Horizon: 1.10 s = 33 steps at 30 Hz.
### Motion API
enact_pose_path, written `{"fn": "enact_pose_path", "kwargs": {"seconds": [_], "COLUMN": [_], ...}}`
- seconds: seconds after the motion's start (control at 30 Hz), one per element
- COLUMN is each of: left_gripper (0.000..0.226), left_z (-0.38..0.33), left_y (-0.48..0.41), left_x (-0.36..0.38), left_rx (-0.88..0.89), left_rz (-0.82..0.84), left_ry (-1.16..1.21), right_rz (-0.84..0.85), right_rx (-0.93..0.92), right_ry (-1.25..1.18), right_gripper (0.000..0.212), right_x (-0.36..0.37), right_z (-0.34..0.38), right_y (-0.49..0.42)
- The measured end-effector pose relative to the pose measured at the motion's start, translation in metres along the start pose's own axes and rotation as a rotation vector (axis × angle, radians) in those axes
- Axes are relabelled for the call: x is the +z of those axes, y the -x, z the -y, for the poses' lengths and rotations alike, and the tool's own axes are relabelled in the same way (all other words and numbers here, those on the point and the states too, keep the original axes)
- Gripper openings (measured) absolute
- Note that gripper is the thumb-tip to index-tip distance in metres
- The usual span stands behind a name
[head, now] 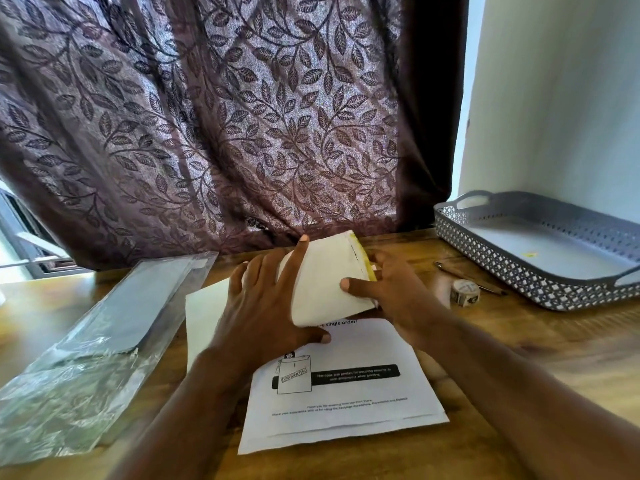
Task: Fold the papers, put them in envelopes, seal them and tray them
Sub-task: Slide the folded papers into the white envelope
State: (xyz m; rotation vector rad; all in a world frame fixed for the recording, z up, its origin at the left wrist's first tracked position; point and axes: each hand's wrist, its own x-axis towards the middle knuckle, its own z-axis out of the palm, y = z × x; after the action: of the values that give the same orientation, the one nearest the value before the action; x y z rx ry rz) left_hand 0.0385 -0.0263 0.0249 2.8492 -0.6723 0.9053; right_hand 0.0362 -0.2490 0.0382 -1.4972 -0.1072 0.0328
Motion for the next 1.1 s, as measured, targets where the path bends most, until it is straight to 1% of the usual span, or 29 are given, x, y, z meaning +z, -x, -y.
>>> {"fn": "enact_pose_path", "kwargs": {"seconds": [0.07, 0.1, 0.2, 0.27, 0.37, 0.43, 0.5, 0.57, 0.63, 0.73, 0.8, 0.87, 0.93, 1.0, 1.1], "left_gripper": [0.137, 0.133, 0.103, 0.091, 0.088, 0.088, 0.082, 0.071, 0.053, 0.037, 0.029, 0.025, 0.023, 0.026, 0.042], "left_z": [0.003, 0.004, 0.015, 0.027, 0.043, 0.046, 0.047, 0.047, 0.044, 0.034, 0.027, 0.020, 0.008, -0.002, -0.011], "left_y": [-0.001, -0.002, -0.001, 0.000, 0.001, 0.001, 0.000, 0.000, -0.001, -0.006, -0.010, -0.013, -0.014, -0.015, -0.016], "left_x": [0.001, 0.001, 0.000, -0.001, 0.002, 0.005, 0.005, 0.006, 0.004, -0.005, -0.011, -0.020, -0.030, -0.038, -0.038], "left_rx": [-0.010, -0.030, -0.143, -0.240, -0.368, -0.404, -0.432, -0.440, -0.437, -0.450, -0.428, -0.400, -0.430, -0.475, -0.488], "left_rz": [0.020, 0.028, -0.016, -0.063, -0.074, -0.060, -0.041, -0.039, -0.040, -0.001, 0.034, 0.119, 0.283, 0.414, 0.495], "left_ry": [0.026, 0.046, 0.096, 0.127, 0.218, 0.268, 0.308, 0.313, 0.343, 0.405, 0.408, 0.494, 0.742, 0.990, 1.173], "right_rz": [-0.053, -0.060, -0.058, -0.067, -0.078, -0.090, -0.105, -0.122, -0.156, -0.254, -0.322, -0.365, -0.369, -0.352, -0.305], "right_rx": [-0.013, -0.020, -0.038, -0.047, -0.066, -0.069, -0.068, -0.072, -0.089, -0.110, -0.117, -0.123, -0.139, -0.151, -0.136], "right_ry": [0.002, 0.002, 0.022, 0.011, -0.008, -0.015, -0.037, -0.059, -0.076, -0.109, -0.132, -0.155, -0.162, -0.151, -0.104], "right_gripper": [0.051, 0.046, 0.036, 0.033, 0.030, 0.029, 0.029, 0.032, 0.034, 0.031, 0.025, 0.021, 0.018, 0.015, 0.010], "right_x": [0.000, -0.001, -0.005, -0.008, -0.012, -0.016, -0.020, -0.024, -0.028, -0.037, -0.044, -0.050, -0.053, -0.053, -0.047], "right_z": [0.002, 0.003, 0.006, 0.008, 0.007, 0.005, 0.004, 0.004, 0.005, 0.003, 0.002, 0.001, 0.000, -0.001, -0.003], "right_y": [0.001, 0.001, 0.003, 0.002, 0.000, -0.002, -0.004, -0.007, -0.009, -0.015, -0.019, -0.021, -0.022, -0.022, -0.021]}}
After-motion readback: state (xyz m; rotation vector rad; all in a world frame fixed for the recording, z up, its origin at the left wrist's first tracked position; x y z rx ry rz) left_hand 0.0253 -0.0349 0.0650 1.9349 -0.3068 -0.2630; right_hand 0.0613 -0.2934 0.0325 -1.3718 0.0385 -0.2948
